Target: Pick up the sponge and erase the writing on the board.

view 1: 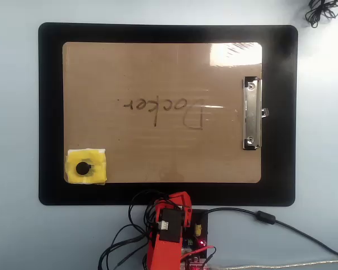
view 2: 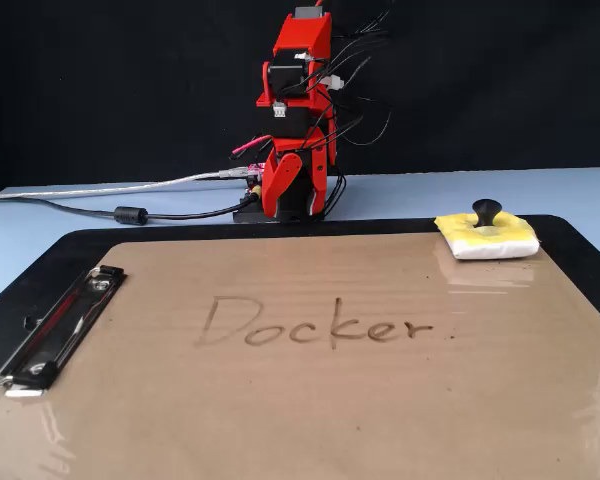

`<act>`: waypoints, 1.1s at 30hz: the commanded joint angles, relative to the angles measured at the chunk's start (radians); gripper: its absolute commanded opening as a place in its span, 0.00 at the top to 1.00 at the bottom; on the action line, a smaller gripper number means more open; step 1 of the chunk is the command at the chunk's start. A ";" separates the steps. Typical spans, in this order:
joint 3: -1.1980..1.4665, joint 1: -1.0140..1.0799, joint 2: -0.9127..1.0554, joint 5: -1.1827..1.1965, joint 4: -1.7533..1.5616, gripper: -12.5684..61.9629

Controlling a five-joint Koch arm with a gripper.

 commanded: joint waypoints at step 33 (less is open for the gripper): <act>-0.069 -1.023 -0.002 -0.716 -1.517 0.38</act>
